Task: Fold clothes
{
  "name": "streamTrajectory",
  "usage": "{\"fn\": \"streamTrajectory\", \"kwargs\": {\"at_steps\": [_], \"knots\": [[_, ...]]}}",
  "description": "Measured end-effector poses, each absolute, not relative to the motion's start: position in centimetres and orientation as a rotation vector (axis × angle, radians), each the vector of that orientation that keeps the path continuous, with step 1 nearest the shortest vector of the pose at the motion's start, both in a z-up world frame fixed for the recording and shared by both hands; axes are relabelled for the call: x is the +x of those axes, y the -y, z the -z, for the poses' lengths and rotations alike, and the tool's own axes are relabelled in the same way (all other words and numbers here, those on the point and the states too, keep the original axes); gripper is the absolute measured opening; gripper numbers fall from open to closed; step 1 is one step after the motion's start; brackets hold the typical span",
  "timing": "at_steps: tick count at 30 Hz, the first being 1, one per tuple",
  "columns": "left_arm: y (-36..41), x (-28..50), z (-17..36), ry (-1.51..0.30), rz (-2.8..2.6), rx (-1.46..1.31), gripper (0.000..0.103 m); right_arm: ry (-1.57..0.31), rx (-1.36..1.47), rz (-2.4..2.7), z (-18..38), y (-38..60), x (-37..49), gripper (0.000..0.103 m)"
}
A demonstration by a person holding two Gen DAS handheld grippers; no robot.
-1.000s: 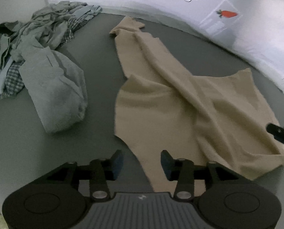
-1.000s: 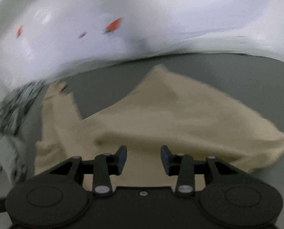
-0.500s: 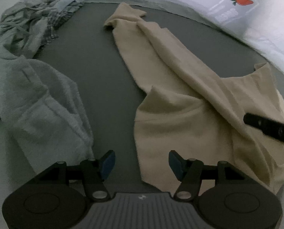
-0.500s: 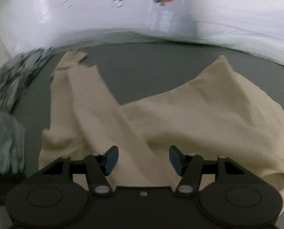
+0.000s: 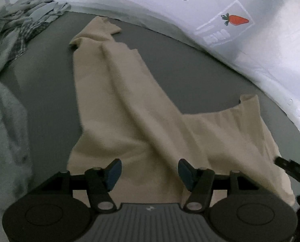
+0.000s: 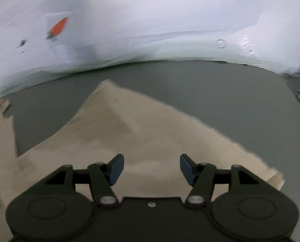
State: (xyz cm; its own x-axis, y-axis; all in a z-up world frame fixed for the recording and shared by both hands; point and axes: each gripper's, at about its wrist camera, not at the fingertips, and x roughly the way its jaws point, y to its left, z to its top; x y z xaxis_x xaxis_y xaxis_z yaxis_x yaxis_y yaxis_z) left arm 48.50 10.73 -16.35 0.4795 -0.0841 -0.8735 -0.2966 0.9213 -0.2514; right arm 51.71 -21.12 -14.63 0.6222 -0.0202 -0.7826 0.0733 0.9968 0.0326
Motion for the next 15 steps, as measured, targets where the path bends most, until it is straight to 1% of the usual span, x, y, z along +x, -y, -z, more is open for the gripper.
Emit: {"fn": "streamTrajectory", "kwargs": {"at_steps": [5, 10, 12, 14, 15], "knots": [[-9.9, 52.0, 17.5, -1.082, -0.228, -0.401, 0.064, -0.883, 0.038, -0.005, 15.0, 23.8, 55.0, 0.067], [-9.6, 54.8, 18.7, -1.110, -0.328, -0.394, 0.064, -0.870, 0.017, -0.205, 15.8, 21.6, 59.0, 0.069], [-9.6, 55.4, 19.0, -1.107, -0.369, -0.406, 0.062, -0.871, 0.013, -0.281, 16.4, 20.2, 60.3, 0.069], [-9.4, 55.9, 19.0, -1.086, -0.386, -0.381, 0.047, -0.878, 0.004, -0.324, 17.0, 18.9, 61.3, 0.066], [-9.2, 56.2, 18.9, -1.079, -0.386, -0.370, 0.041, -0.883, -0.007, -0.338, 17.4, 18.4, 61.6, 0.055]]}}
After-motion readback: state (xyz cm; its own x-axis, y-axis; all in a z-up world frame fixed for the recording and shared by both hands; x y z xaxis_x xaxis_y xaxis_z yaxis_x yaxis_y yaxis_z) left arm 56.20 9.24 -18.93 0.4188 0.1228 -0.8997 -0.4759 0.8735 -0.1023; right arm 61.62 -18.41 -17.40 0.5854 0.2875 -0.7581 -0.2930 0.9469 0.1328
